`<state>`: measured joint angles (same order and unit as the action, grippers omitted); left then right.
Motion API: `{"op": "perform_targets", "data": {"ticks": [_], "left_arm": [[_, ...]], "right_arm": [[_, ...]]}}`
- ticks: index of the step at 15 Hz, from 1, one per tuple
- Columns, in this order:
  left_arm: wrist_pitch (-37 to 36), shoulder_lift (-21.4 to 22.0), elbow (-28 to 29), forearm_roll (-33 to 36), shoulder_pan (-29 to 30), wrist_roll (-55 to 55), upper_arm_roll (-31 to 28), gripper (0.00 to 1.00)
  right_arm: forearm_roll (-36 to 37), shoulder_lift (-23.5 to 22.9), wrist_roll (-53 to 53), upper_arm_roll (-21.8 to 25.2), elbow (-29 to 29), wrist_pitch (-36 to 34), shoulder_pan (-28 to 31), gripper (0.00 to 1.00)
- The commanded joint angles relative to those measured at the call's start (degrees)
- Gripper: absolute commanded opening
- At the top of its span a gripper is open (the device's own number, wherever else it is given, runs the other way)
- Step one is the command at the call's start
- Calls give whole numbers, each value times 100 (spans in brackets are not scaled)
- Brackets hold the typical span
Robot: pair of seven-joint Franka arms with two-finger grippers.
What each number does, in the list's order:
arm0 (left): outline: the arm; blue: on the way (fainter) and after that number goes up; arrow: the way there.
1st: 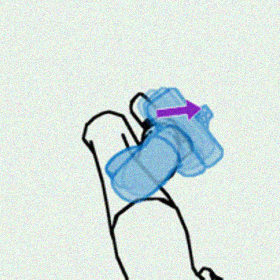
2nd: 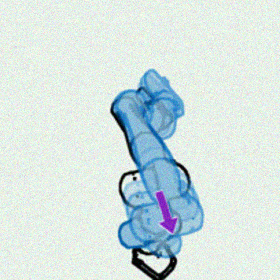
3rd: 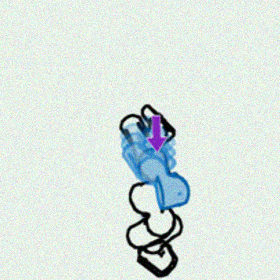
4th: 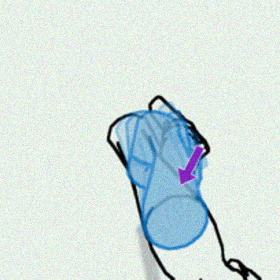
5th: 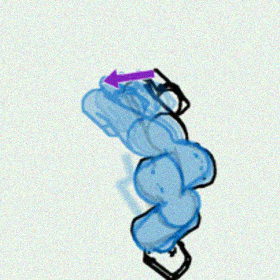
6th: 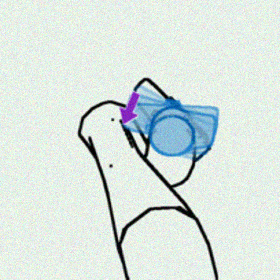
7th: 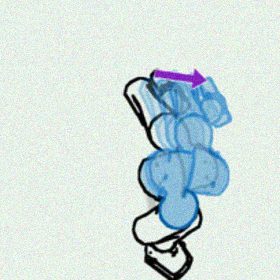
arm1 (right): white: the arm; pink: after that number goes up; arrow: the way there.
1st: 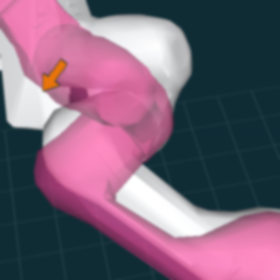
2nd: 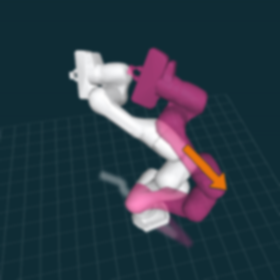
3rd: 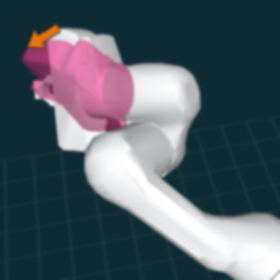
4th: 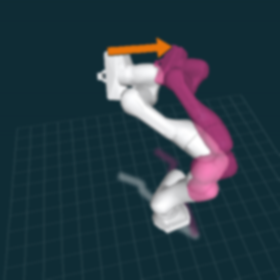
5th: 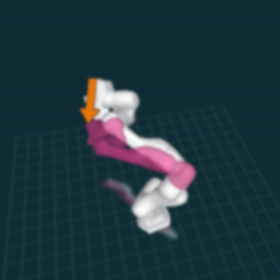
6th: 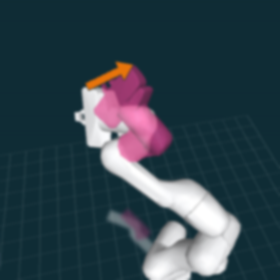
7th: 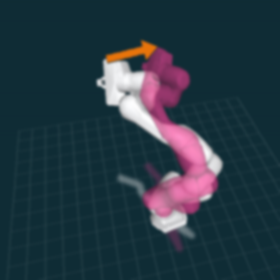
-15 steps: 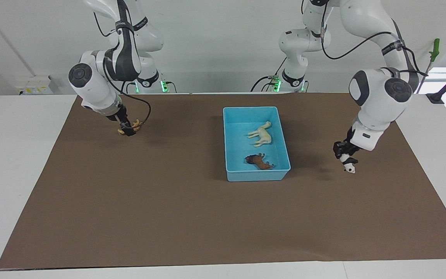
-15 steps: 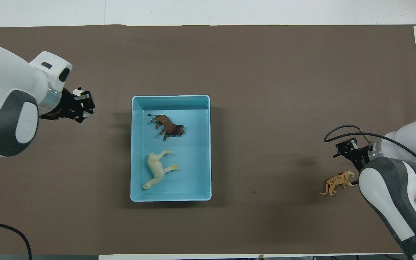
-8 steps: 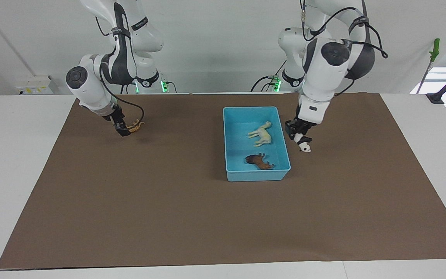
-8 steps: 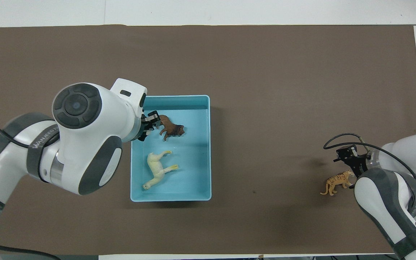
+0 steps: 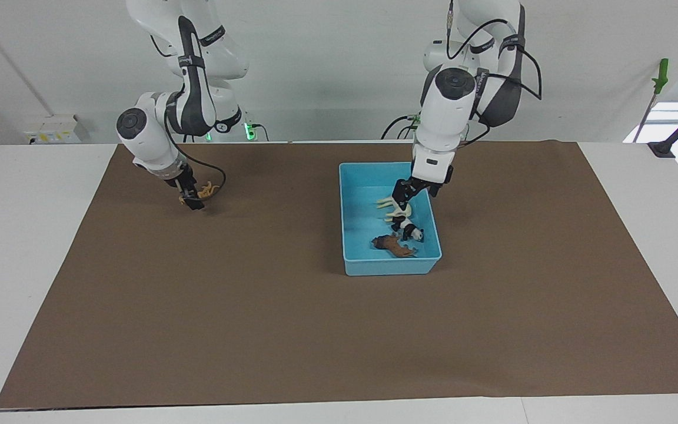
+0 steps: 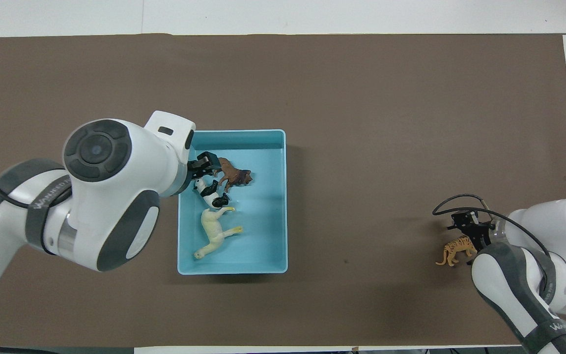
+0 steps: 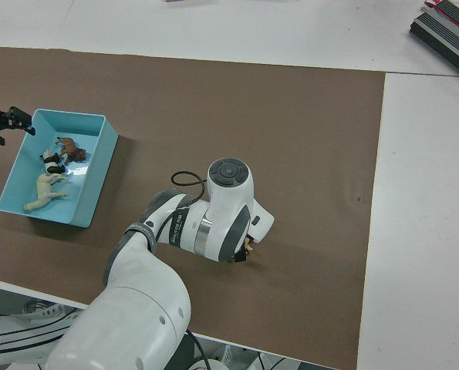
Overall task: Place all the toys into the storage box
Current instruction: 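Place the cow in the box while the right gripper grasps the tiger, then withdraw the left gripper from the box while the right gripper lifts the tiger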
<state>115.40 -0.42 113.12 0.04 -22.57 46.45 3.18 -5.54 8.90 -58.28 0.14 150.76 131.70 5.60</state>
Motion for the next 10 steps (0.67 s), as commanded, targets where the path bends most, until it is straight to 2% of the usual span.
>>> {"op": "perform_targets", "data": {"ticks": [1,2,4,6,7,10], "left_arm": [[-596,78,-439,-39,525,-924,-10,100],[-807,78,-580,-30,674,-1153,-11,100],[-1403,60,-948,-30,947,-1977,-11,100],[-2019,8,-1405,-39,1184,-2734,-11,100],[-2178,-27,-1555,-48,1298,-2920,-11,100],[-2233,-176,-1836,-82,1649,-3167,-11,100]], "right_arm": [[-97,173,194,-67,243,198,108,82],[-97,173,255,-67,243,233,108,74],[-97,164,439,-67,243,260,108,45],[-97,147,798,-67,208,260,108,10],[-97,112,957,-67,130,225,91,0],[-97,24,1003,-76,-458,-99,-14,0]]}}
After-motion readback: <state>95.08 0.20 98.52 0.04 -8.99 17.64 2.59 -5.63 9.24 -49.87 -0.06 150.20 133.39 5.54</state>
